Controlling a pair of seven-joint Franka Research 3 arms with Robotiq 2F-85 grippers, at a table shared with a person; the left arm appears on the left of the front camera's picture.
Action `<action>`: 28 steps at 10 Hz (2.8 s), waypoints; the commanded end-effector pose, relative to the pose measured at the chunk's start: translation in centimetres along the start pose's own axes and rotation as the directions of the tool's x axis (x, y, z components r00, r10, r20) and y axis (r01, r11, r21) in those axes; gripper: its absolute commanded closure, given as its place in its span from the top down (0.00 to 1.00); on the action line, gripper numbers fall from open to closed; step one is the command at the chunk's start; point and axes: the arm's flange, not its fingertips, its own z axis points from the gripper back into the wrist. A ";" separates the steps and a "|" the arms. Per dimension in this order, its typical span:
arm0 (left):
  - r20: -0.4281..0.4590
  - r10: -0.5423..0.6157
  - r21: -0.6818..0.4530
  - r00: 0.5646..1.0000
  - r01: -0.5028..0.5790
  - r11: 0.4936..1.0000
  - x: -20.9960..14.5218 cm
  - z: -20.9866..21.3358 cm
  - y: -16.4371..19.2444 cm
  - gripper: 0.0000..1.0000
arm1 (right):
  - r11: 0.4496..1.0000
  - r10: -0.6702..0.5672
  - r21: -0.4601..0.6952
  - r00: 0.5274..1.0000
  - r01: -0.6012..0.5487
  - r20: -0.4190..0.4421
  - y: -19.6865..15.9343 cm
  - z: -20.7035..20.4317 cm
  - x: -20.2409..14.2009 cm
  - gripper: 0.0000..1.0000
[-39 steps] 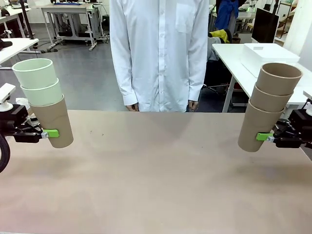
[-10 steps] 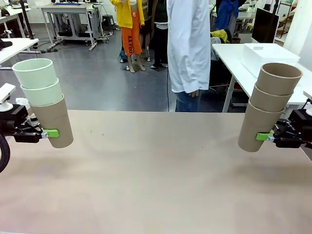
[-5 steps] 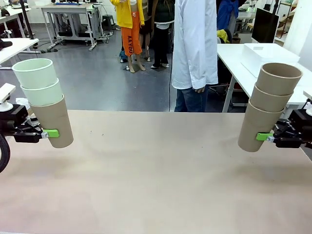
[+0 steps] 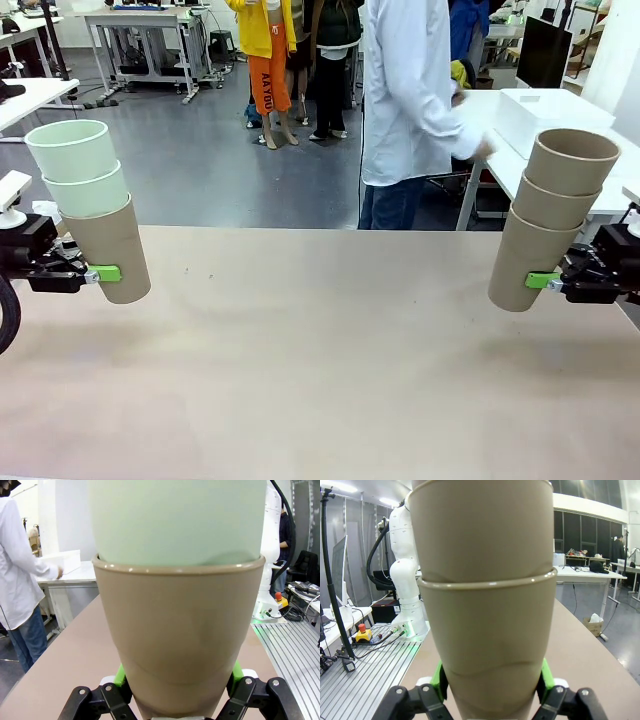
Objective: Stack the cups and store them in the basket.
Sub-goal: Place the stack of Reusable plastic cups into the Pantry Basket.
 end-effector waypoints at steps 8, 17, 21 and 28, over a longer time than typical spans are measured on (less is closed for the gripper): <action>0.008 -0.010 -0.001 1.000 0.010 1.000 0.5 0.0 0.1 0.84 | 1.000 0.006 -0.004 1.000 -0.006 0.006 -0.1 -0.1 0.5 0.85; 0.008 -0.010 -0.001 1.000 0.010 1.000 0.5 0.0 0.1 0.84 | 1.000 0.006 -0.004 1.000 -0.006 0.006 -0.1 -0.1 0.5 0.85; 0.008 -0.010 -0.001 1.000 0.010 1.000 0.5 0.0 0.1 0.84 | 1.000 0.006 -0.004 1.000 -0.006 0.006 -0.1 -0.1 0.5 0.85; 0.008 -0.010 -0.001 1.000 0.010 1.000 0.5 0.0 0.1 0.84 | 1.000 0.006 -0.004 1.000 -0.006 0.006 -0.1 -0.1 0.5 0.85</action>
